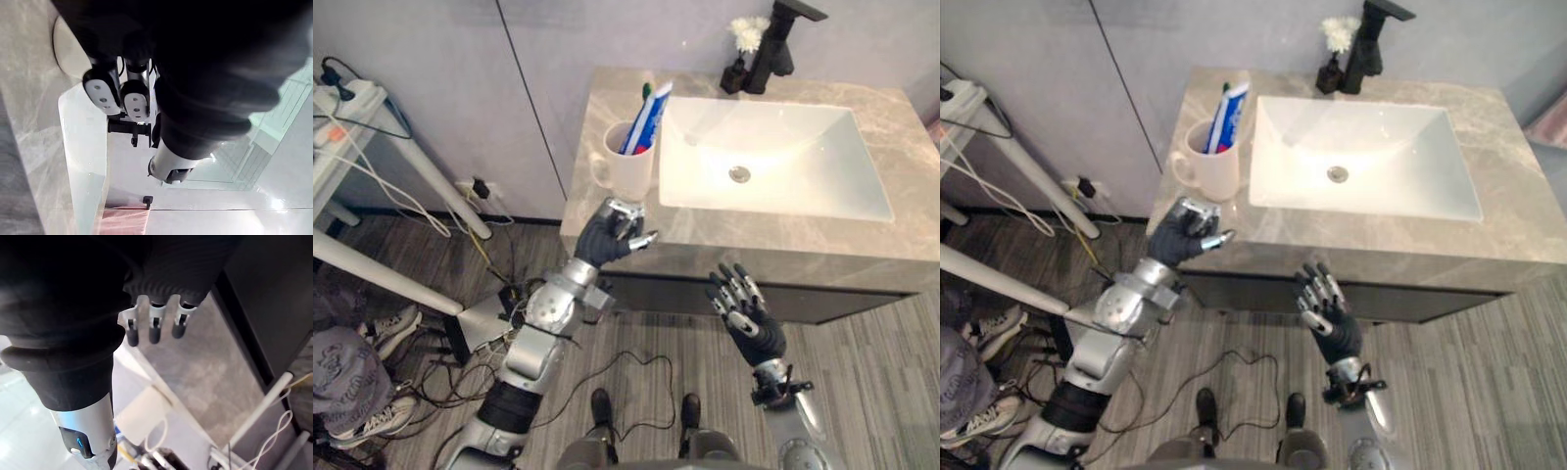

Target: Organize washtable

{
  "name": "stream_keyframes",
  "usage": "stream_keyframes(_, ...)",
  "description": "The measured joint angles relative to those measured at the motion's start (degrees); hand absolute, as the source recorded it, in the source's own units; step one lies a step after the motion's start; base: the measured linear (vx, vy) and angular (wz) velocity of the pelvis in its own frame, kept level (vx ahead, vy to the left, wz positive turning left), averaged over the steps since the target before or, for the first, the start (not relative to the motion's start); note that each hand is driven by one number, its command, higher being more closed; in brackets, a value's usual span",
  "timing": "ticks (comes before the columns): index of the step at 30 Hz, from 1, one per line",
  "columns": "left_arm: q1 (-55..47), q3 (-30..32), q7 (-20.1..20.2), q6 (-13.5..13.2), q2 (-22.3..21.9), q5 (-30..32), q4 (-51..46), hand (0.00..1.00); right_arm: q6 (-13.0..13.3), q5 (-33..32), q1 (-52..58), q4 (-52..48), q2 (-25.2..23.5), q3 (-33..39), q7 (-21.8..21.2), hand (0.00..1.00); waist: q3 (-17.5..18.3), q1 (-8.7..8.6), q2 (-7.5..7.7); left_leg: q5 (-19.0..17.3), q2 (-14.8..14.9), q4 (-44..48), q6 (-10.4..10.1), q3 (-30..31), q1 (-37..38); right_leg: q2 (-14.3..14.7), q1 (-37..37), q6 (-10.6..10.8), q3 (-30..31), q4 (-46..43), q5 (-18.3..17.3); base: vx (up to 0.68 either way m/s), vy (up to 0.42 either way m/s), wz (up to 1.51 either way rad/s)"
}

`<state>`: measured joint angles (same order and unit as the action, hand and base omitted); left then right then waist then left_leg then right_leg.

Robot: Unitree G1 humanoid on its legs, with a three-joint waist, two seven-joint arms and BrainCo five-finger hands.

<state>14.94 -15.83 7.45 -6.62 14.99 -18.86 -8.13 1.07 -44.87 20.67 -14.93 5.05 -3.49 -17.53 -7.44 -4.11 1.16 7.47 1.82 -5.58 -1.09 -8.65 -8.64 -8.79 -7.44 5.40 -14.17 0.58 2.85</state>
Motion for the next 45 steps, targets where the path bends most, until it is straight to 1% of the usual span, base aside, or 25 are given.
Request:
stream_keyframes(6, 3.0, 0.1, -0.3, 0.1, -0.2, 1.7, 2.1, 1.00, 0.0, 0.0, 0.0, -0.2, 0.0, 0.0, 0.0, 0.00, -1.2, -0.30, -0.09, 0.2, -0.1, 0.0, 0.2, -0.1, -0.8, 0.0, -1.0, 0.0, 0.2, -0.3, 0.0, 0.02, 0.006, -0.01)
stream_keyframes(9, 4.3, 0.1, -0.6, 0.1, -0.2, 2.0, 2.9, 1.00, 0.0, -0.1, 0.0, -0.2, 0.0, -0.1, 0.0, 0.00, -1.6, -0.86, -0.14, 0.1, -0.1, 0.0, 0.2, -0.1, -0.8, 0.0, -1.0, 0.0, 0.1, -0.3, 0.1, 0.05, 0.013, 0.01)
stream_keyframes(13, 6.9, 0.4, -1.6, 0.1, -0.2, 3.2, 4.7, 1.00, 0.0, -0.1, 0.1, -3.3, 0.0, -1.7, -0.1, 0.00, -2.5, -1.39, -0.18, 0.1, 0.0, 0.0, 0.2, -0.4, -1.4, 0.1, -1.8, 0.0, 0.4, -0.3, 0.1, 0.03, 0.012, -0.04)
stream_keyframes(17, 8.6, 0.5, -1.8, 0.2, -0.1, 3.8, 7.9, 1.00, 0.0, -0.1, 0.2, -3.8, 0.0, -1.6, -0.1, 0.00, -2.7, -1.42, -0.28, 0.1, 0.1, 0.1, 0.2, -1.0, -1.7, 0.2, -2.3, -0.1, 0.9, -0.3, 0.2, 0.04, 0.010, -0.07)
stream_keyframes(19, 9.4, 0.7, -2.6, 0.3, -0.1, 3.8, 8.3, 1.00, 0.0, -0.1, 0.2, -3.8, 0.0, -1.6, -0.1, 0.00, -2.8, -1.45, -0.36, 0.1, 0.1, 0.1, 0.2, -1.2, -2.0, 0.3, -2.8, -0.1, 1.1, -0.3, 0.4, 0.04, 0.009, -0.04)
stream_keyframes(24, 11.3, 1.4, -2.8, 0.5, -0.1, 3.9, 9.2, 1.00, 0.0, -0.1, 0.2, -3.8, 0.2, -1.6, -0.1, 0.00, -4.3, -1.44, -0.54, 0.1, 0.2, 0.1, 0.2, -1.5, -2.0, 0.3, -3.0, -0.2, 1.6, -0.2, 0.7, 0.01, 0.010, -0.03)
stream_keyframes(27, 11.4, 2.5, -2.8, 0.8, -0.1, 3.9, 11.1, 1.00, 0.0, -0.1, 0.2, -3.8, 0.5, -1.6, -0.1, 0.00, -4.4, -1.48, -0.55, 0.1, 0.2, 0.0, 0.2, -1.7, -2.4, 0.3, -3.4, -0.2, 1.7, 0.0, 0.7, 0.01, 0.009, -0.03)
stream_keyframes(34, 11.8, 3.0, -2.9, 1.2, 0.1, 3.9, 11.2, 1.00, 0.0, -0.2, 1.0, -3.8, 1.0, -1.5, 0.0, 0.00, -4.6, -1.42, -0.54, 0.1, 0.2, 0.1, 0.3, -1.8, -3.3, 0.4, -4.0, -0.2, 1.8, 0.6, 1.2, 0.05, 0.014, 0.00)
stream_keyframes(38, 14.1, 3.3, -3.0, 0.9, 1.1, 3.9, 12.4, 1.00, 0.0, -0.2, 1.2, -3.8, 1.0, -1.5, 0.0, 0.00, -6.0, -1.42, -0.50, 0.1, 0.2, 0.1, 0.3, -1.8, -3.3, 0.4, -4.0, -0.2, 1.8, 0.6, 1.2, 0.00, 0.000, 0.00)
stream_keyframes(45, 14.1, 4.3, -2.9, -0.7, 1.1, 3.9, 12.9, 1.00, 0.0, -0.3, 1.3, -3.8, 1.1, -1.5, 0.0, 0.00, -6.2, -1.40, -0.34, 0.1, 0.2, 0.0, 0.3, -1.7, -3.5, 0.5, -4.1, -0.2, 1.7, 0.7, 1.2, 0.02, 0.006, 0.01)
